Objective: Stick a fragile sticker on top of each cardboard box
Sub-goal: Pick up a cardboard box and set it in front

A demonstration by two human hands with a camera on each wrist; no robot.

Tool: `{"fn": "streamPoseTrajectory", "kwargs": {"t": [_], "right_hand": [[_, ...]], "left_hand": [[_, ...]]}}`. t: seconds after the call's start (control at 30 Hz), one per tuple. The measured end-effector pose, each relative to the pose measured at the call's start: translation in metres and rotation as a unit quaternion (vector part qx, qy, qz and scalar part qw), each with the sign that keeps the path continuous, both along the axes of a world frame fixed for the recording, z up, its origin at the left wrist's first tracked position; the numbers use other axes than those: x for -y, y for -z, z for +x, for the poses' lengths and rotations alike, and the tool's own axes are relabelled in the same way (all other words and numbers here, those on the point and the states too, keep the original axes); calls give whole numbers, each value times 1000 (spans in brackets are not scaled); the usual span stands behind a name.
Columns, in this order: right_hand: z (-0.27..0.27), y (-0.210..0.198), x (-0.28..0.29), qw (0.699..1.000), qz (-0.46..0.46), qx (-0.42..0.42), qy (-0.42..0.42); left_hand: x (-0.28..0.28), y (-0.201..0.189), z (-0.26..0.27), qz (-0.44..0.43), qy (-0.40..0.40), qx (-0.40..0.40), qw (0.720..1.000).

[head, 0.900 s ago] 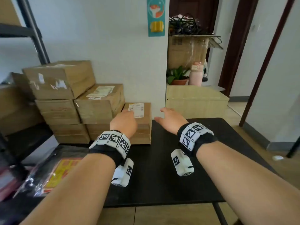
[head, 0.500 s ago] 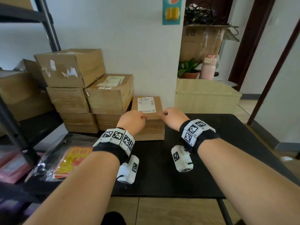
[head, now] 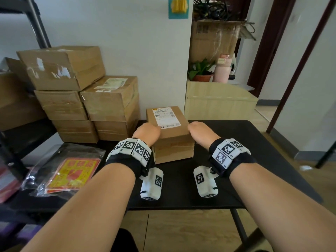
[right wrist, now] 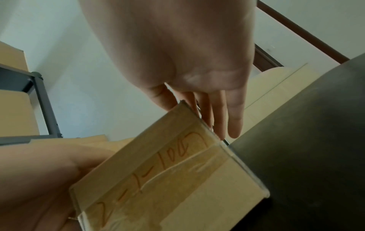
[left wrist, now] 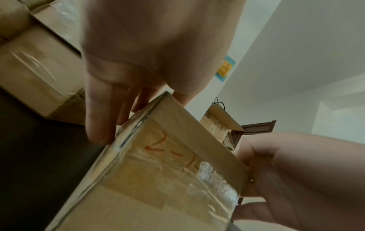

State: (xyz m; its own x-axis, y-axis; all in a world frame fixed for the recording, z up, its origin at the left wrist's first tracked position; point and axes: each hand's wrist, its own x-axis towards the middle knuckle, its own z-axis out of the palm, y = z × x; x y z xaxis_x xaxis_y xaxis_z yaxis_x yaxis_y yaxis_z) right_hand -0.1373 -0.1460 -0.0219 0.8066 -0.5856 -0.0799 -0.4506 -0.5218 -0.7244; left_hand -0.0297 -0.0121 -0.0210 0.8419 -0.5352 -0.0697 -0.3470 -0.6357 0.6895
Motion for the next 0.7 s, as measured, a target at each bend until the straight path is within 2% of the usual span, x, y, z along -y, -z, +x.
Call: {"fn": "streamPoseTrajectory", "kwargs": {"t": [0.1, 0.2, 0.33, 0.4, 0.6, 0.7], "right_hand": [[-4, 6, 7, 999, 12, 31, 25], [-12, 7, 11, 996, 32, 73, 48], [-17, 5, 20, 992, -30, 102, 64], [-19, 7, 24, 991, -60, 96, 75], [-26, 19, 28, 992, -73, 27, 103], [-26, 20, 28, 991, -78, -1, 112]], "left_hand": [[5, 2, 0, -18, 12, -7, 1000], [8, 2, 0, -98, 16, 10, 995], [16, 1, -2, -136, -1, 60, 989], [21, 5, -2, -119, 1, 84, 989], [33, 13, -15, -91, 13, 124, 988], [38, 14, -20, -87, 26, 103, 991]]}}
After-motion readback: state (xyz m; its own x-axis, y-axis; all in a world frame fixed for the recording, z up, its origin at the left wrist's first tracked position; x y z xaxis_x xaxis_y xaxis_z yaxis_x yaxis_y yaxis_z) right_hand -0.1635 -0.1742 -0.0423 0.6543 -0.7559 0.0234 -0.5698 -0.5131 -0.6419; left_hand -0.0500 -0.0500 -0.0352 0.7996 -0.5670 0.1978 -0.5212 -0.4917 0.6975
